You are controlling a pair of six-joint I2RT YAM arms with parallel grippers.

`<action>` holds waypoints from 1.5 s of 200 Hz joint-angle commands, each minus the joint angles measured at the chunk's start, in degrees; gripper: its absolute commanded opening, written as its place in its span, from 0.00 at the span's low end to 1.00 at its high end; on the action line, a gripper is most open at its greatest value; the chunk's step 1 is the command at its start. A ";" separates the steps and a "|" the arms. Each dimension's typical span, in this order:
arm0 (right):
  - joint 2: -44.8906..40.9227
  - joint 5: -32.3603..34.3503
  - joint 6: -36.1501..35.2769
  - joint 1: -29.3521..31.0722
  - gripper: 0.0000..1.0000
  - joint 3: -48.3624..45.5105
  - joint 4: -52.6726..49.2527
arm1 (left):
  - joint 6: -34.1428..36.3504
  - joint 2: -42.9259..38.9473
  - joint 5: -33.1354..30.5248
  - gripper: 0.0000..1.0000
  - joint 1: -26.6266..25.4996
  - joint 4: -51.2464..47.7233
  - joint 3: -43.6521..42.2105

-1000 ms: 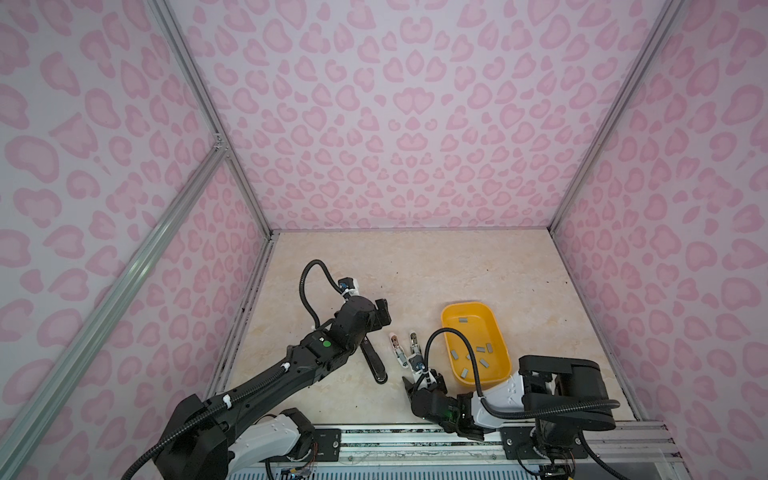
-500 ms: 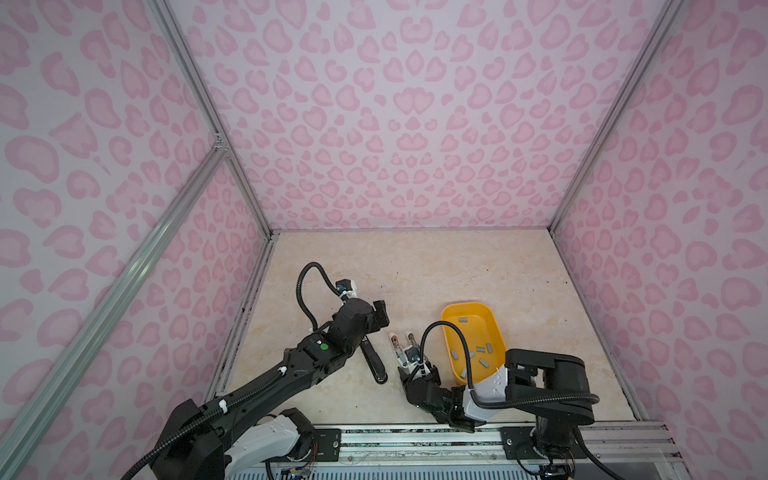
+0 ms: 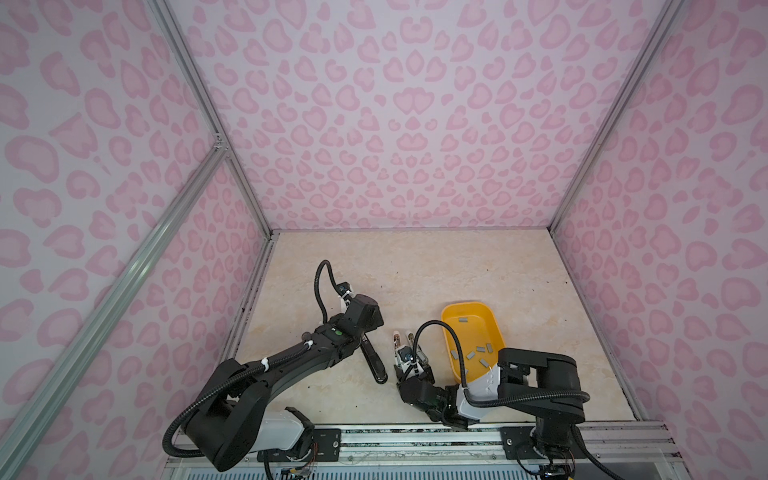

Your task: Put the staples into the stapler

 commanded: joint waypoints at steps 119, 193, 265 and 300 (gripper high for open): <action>2.35 -0.75 0.04 -0.66 0.27 0.32 -7.92 | 7.87 7.50 7.02 0.98 0.81 12.29 -1.46; 1.97 -1.31 0.59 -1.01 0.22 -0.78 -6.41 | 11.01 8.51 10.04 0.84 0.80 19.69 -6.14; 1.61 -2.18 1.65 -2.22 0.20 -2.33 -4.67 | 19.77 7.00 19.88 0.72 0.22 29.93 -9.93; 1.59 -2.20 1.97 -2.59 0.21 -2.76 -3.88 | 23.35 4.93 23.54 0.71 -1.86 33.47 -11.67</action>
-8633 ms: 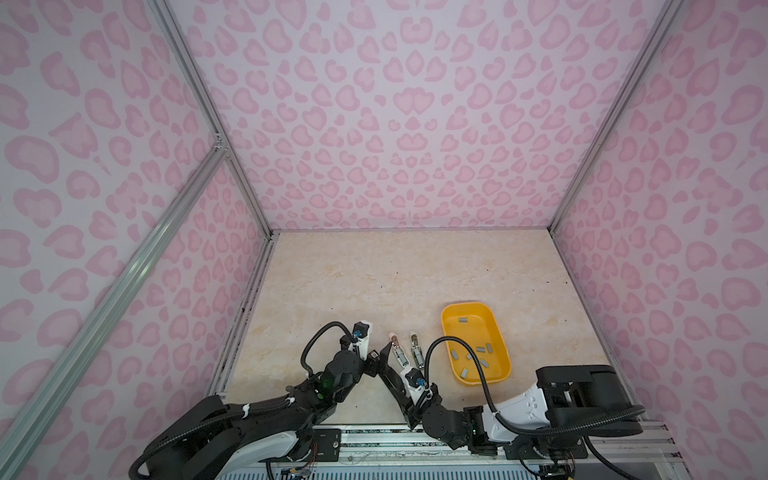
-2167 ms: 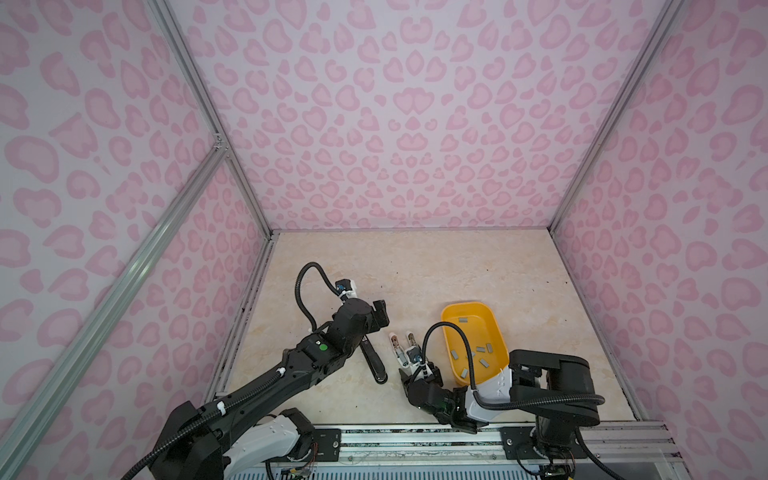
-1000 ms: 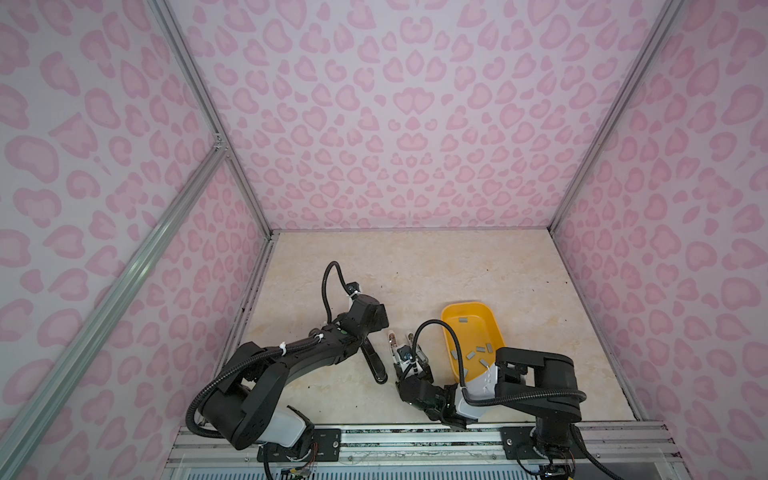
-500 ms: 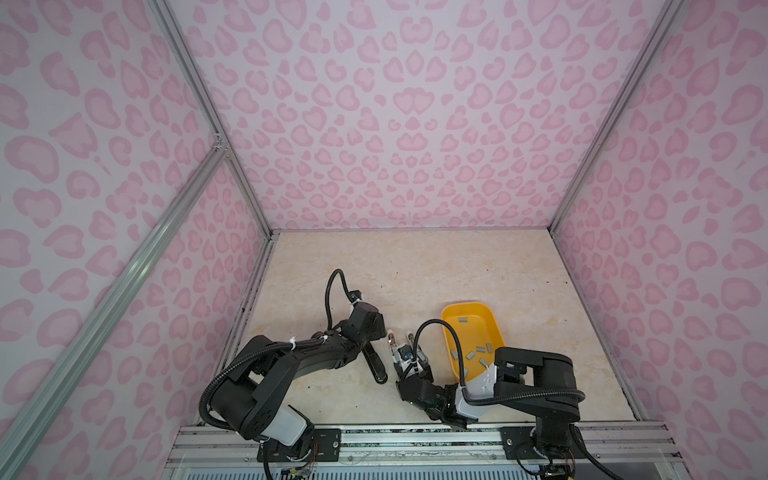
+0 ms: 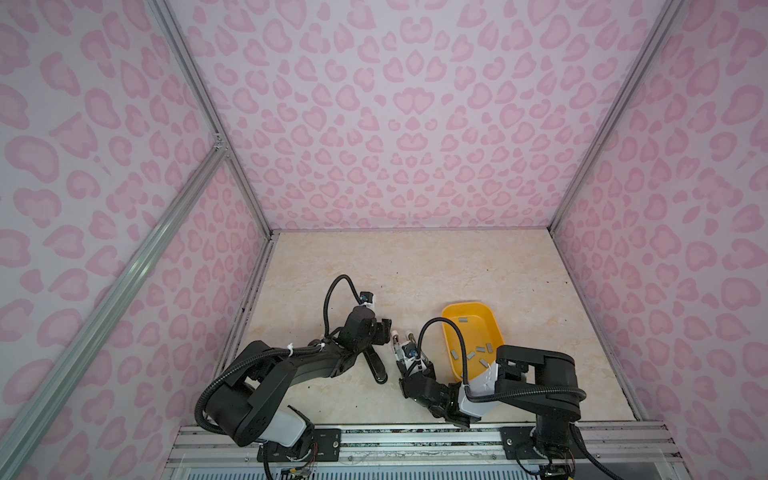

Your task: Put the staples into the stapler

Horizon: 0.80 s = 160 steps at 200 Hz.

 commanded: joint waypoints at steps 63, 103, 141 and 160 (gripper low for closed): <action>-0.48 -0.57 1.62 -0.41 0.21 -2.30 -7.97 | 10.99 -1.11 4.48 0.65 -5.94 8.52 -1.42; -1.35 -0.49 1.73 -0.59 0.23 -3.60 -6.68 | 14.35 -0.72 8.23 0.41 -6.00 10.25 -2.36; -0.82 -0.84 1.96 -0.63 0.23 -3.52 -6.16 | 16.96 -0.66 14.48 0.24 -6.31 12.46 -3.48; -0.80 -0.78 2.05 -0.67 0.23 -3.51 -6.18 | 18.57 -1.19 16.55 0.23 -6.74 12.87 -4.21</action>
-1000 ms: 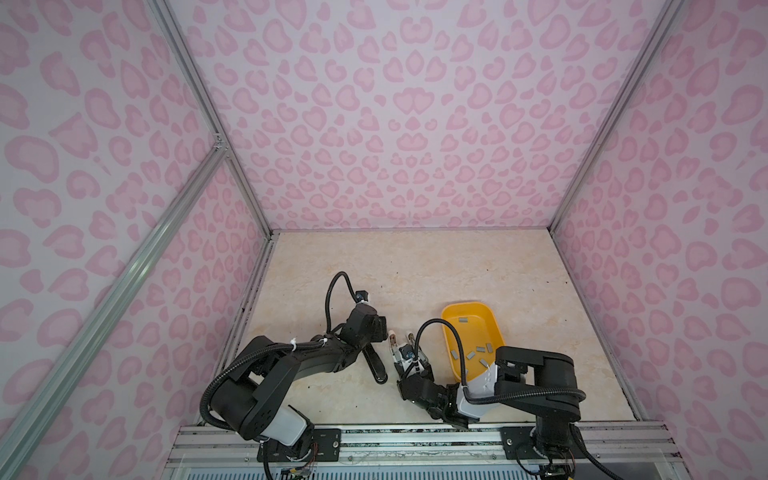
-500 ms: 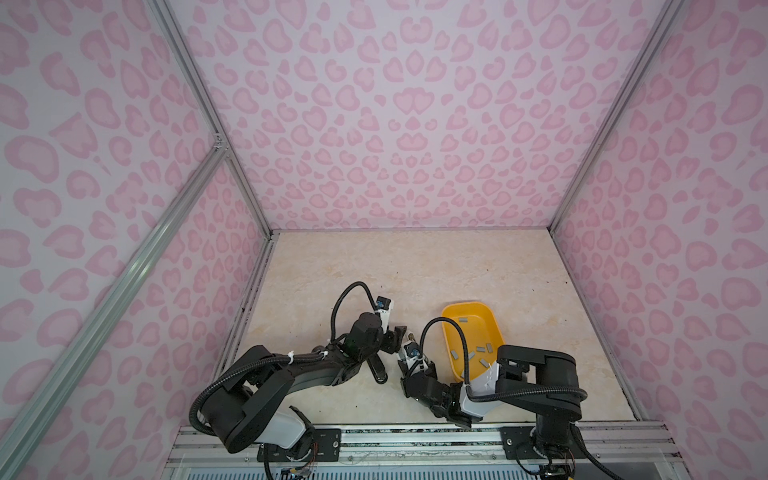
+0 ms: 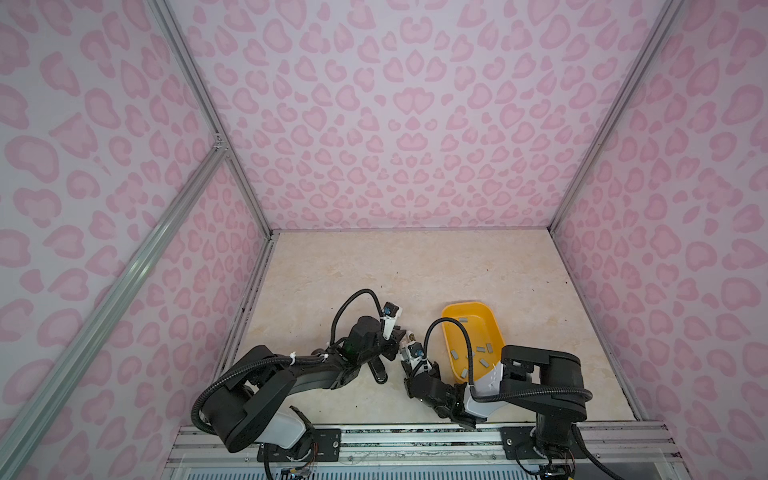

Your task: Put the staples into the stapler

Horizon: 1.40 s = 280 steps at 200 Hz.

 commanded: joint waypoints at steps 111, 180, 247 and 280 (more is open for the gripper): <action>-0.28 -0.97 0.98 -0.30 0.31 -1.33 -6.74 | 8.22 -0.56 4.43 0.23 -0.81 6.03 -4.81; -1.02 -0.54 1.06 -0.28 0.33 -0.32 -8.37 | 7.49 1.49 4.47 0.23 -1.52 8.31 -6.09; -9.23 0.11 0.74 0.40 0.46 -2.05 -11.48 | 8.11 4.45 3.28 0.23 -2.27 6.45 -3.27; -15.47 0.49 0.27 1.34 0.42 -3.09 -13.66 | 8.29 5.56 3.18 0.22 -2.54 5.93 -2.25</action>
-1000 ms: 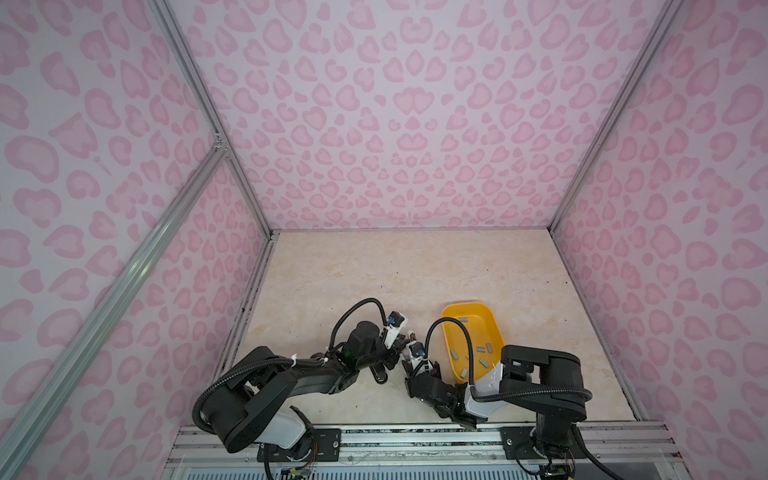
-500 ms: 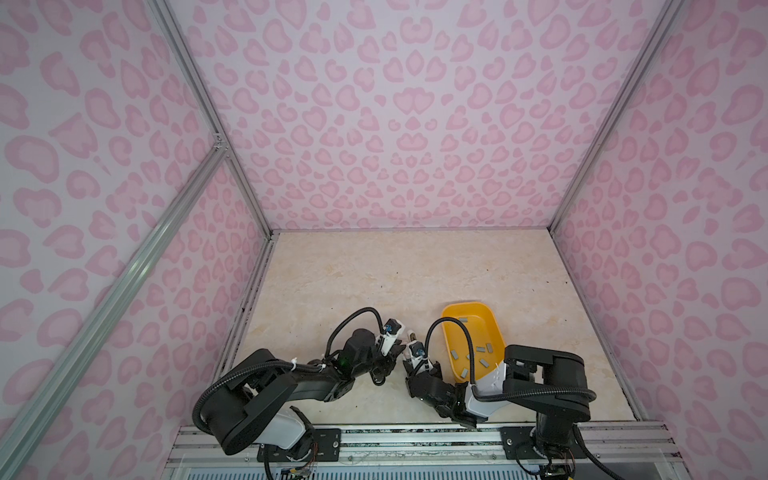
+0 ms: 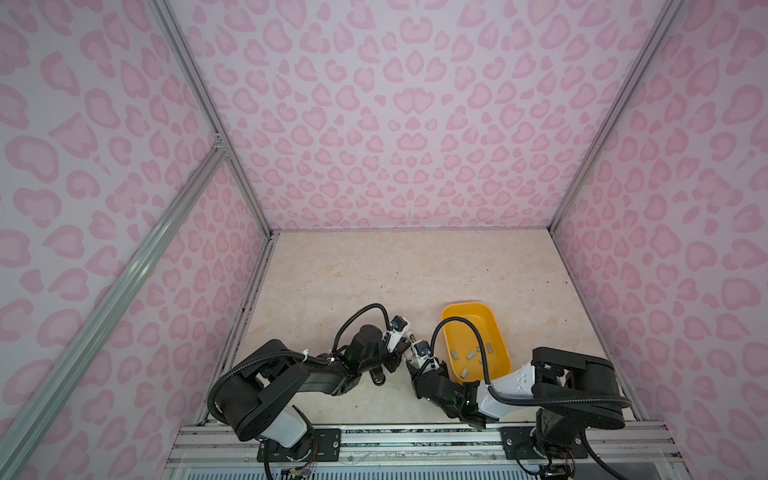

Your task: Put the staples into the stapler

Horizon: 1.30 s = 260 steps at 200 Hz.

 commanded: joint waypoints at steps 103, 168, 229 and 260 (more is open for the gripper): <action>-2.89 0.95 -1.25 -2.18 0.25 4.81 -6.30 | 1.28 -0.56 -1.32 0.19 -0.65 -1.34 -0.01; 0.12 -0.35 -0.19 -2.65 0.21 4.51 -4.69 | 1.43 -0.12 -1.52 0.18 -0.69 -1.65 0.54; 2.77 1.97 0.90 -1.02 0.20 3.69 -4.28 | 1.43 -1.31 -2.10 0.18 -0.67 -1.34 -0.21; 3.18 2.27 0.78 -1.08 0.20 3.69 -4.22 | 1.48 -1.17 -2.16 0.18 -0.70 -1.35 -0.12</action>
